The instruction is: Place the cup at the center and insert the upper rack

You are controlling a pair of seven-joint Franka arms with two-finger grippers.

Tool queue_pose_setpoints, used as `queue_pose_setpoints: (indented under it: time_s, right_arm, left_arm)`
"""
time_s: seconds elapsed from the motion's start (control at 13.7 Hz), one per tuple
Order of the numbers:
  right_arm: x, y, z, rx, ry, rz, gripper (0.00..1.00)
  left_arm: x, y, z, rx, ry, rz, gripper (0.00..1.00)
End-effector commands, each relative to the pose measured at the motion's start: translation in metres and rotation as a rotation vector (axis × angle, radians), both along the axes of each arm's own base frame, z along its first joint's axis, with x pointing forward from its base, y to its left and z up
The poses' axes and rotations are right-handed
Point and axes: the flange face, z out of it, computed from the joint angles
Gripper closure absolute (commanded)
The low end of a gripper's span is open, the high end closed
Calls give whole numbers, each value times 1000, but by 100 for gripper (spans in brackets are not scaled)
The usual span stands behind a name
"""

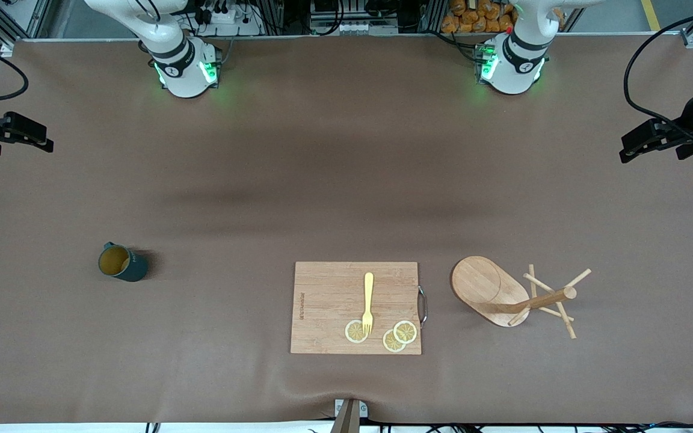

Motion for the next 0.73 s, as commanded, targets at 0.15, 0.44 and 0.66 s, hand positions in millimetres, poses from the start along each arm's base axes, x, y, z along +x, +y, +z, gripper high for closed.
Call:
queue_pose_setpoints:
  time_s: [0.15, 0.44, 0.66]
  right_arm:
    - [-3, -2, 4, 14, 1, -17, 0]
    - [19, 1, -26, 9, -34, -15, 0]
    - [40, 2, -67, 5, -27, -15, 0]
  left_arm:
    - [-1, 2, 4, 10, 4, 6, 0]
    - [-1, 2, 4, 8, 4, 4, 0]
    - [-2, 2, 4, 10, 3, 4, 0]
